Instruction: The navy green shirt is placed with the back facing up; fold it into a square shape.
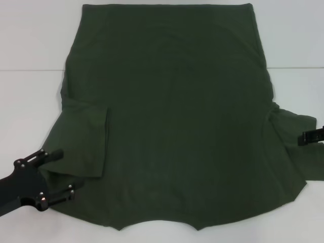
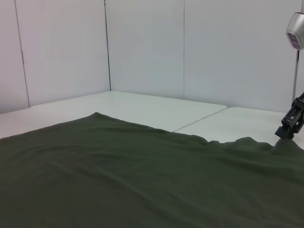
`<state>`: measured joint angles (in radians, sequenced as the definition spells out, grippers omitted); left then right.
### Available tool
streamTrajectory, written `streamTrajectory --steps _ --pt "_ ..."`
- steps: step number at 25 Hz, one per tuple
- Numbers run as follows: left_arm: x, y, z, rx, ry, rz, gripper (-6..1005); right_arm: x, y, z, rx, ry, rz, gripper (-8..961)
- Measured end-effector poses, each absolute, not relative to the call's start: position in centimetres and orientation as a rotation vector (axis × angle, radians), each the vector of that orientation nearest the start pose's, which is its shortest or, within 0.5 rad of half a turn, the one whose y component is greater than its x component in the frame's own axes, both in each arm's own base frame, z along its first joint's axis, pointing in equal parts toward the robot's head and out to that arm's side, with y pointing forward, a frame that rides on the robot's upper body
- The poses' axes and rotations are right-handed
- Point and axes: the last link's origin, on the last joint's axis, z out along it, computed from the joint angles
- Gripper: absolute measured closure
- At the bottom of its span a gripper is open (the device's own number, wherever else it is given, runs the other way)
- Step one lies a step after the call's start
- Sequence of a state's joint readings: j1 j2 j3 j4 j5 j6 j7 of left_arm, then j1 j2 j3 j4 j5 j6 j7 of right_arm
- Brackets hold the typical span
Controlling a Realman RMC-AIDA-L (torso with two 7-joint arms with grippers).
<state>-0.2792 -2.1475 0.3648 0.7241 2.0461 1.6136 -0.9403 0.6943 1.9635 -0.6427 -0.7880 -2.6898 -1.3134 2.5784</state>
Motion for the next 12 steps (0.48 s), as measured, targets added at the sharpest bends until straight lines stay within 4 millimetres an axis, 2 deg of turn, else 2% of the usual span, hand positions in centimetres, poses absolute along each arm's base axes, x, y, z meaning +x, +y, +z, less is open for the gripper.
streamTrajectory --steps 12 --pt "-34.18 25.62 2.28 -2.398 -0.434 -0.603 145 31.25 39.33 6.18 -1.980 1.690 -0.039 61"
